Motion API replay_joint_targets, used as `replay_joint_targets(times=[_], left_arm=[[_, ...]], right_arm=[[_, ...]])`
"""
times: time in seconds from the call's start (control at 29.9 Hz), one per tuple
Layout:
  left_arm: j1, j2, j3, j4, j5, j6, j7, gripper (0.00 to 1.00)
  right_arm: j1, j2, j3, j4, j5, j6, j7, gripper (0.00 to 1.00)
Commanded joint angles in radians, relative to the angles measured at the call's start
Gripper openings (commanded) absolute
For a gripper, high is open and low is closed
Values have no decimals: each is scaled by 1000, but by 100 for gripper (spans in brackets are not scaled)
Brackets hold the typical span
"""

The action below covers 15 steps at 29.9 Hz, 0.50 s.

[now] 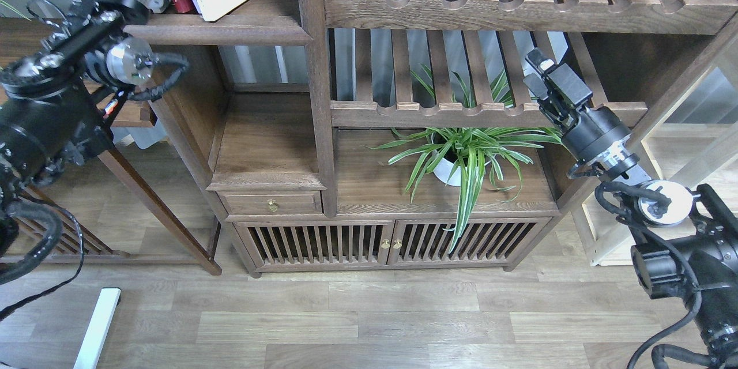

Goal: Organize books on shelf
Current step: 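Push the white book upright into the upper shelf with the left gripper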

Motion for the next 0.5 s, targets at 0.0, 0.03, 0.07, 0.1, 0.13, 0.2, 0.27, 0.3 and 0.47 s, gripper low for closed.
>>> replay_joint_targets(times=[0.0, 0.03, 0.07, 0.1, 0.13, 0.2, 0.27, 0.3, 0.47], left_arm=[[-19, 1, -9, 1, 1, 0, 0, 44], [-22, 3, -9, -1, -1, 0, 0, 44], [-25, 4, -10, -1, -1, 0, 0, 43], [-30, 4, -13, -2, -1, 0, 0, 44], [-37, 6, -19, -1, -1, 2, 0, 43], [-51, 7, -30, -1, 1, 6, 0, 44], [-63, 14, -39, -2, -1, 20, 0, 44], [-70, 14, -41, -4, -1, 23, 0, 44], [-126, 23, -68, -4, -1, 46, 0, 43]], right_arm=[[0, -3, 0, 4, 0, 0, -1, 94], [0, -3, -1, 4, 0, 0, -1, 94], [0, -4, -1, 4, 0, 0, -1, 94], [0, -4, -1, 4, 0, 0, -1, 94], [0, -4, -1, 4, 0, 0, -3, 94], [0, -6, -1, 4, 0, 0, -3, 94], [0, -6, -1, 4, -1, 0, -3, 94], [0, -7, -1, 4, -1, 0, -3, 94], [0, -9, -1, 4, -3, 0, -3, 94]])
